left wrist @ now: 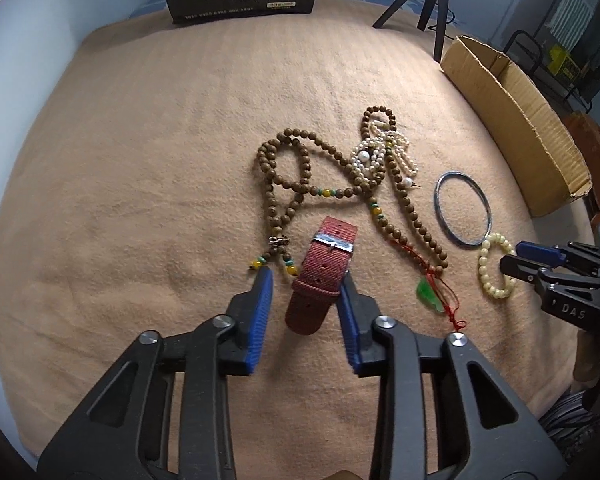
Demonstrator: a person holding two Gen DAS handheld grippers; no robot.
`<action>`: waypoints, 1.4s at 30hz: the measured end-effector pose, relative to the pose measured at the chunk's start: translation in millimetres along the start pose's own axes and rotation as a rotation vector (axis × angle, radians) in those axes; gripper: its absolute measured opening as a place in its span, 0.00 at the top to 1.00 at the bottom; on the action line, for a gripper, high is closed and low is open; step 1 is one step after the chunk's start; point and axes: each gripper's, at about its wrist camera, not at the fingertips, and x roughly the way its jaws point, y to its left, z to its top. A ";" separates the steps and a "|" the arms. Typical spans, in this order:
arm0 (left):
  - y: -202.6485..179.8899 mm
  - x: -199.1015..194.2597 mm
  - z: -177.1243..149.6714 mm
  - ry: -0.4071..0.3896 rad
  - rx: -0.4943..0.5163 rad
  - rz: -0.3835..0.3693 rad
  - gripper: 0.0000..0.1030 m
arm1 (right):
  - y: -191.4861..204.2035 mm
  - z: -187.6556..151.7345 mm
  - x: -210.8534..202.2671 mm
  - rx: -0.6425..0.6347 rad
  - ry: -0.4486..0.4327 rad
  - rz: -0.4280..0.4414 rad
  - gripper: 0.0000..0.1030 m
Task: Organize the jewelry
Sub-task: 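Close the left tool on the red watch while the right tool grasps the cream bead bracelet, then carry the red watch and cream bracelet into the cardboard box and release both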
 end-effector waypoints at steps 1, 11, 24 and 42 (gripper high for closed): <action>-0.6 0.3 0.6 0.000 0.000 -0.003 0.73 | 0.4 1.4 1.1 -0.002 0.000 0.003 0.74; -3.9 -0.2 -0.1 0.005 -0.001 -0.026 0.78 | 6.1 6.7 3.9 -0.024 0.003 0.037 0.94; -5.7 -21.3 4.8 -0.057 -0.007 -0.045 0.80 | 24.3 -0.7 -28.6 -0.086 -0.103 0.019 0.94; -71.8 -58.5 37.9 -0.170 0.056 -0.163 0.80 | 2.8 8.0 -94.1 -0.059 -0.285 0.026 0.94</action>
